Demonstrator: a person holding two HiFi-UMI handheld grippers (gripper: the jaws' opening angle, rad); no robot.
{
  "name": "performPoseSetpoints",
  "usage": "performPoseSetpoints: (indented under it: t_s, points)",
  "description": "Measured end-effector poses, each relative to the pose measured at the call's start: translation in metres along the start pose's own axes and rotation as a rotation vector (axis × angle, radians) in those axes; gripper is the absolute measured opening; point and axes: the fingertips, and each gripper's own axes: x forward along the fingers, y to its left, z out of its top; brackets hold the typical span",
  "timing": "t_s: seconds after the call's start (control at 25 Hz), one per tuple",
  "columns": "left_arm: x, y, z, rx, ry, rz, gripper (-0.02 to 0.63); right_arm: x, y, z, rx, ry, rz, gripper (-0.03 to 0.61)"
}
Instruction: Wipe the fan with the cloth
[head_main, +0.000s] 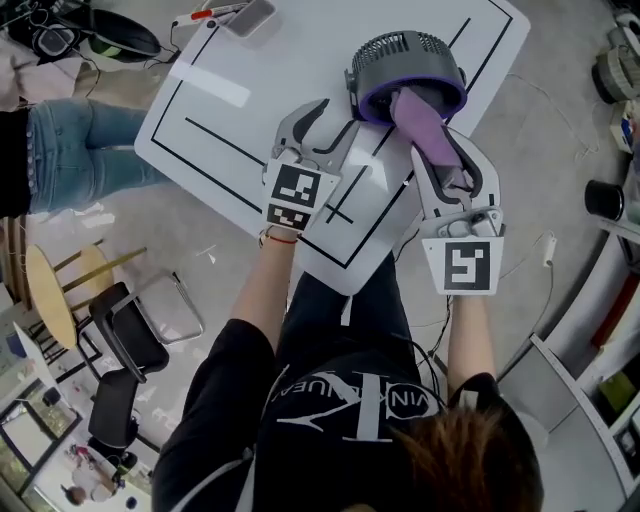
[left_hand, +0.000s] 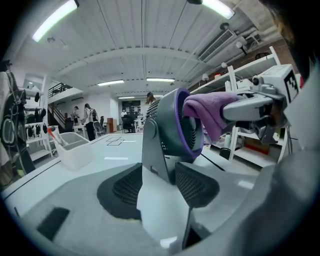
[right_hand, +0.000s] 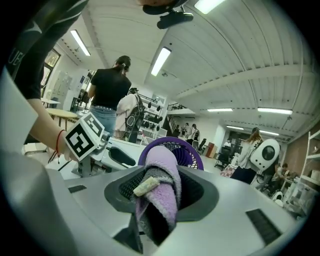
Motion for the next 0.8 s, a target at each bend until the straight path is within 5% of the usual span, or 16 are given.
performPoseSetpoints:
  t_s: [0.24, 0.48, 0.8]
  points:
    - [0.021, 0.002, 0.003, 0.011, 0.009, -0.039, 0.199, 0.011, 0.011, 0.004, -0.048, 0.014, -0.034, 0.158]
    - [0.027, 0.000, 0.004, -0.012, 0.007, -0.049, 0.121, 0.022, 0.016, 0.013, -0.198, 0.033, -0.008, 0.158]
    - [0.028, 0.004, 0.004, -0.047, -0.001, -0.039, 0.114, 0.026, -0.013, 0.019, -0.161, 0.031, -0.127, 0.155]
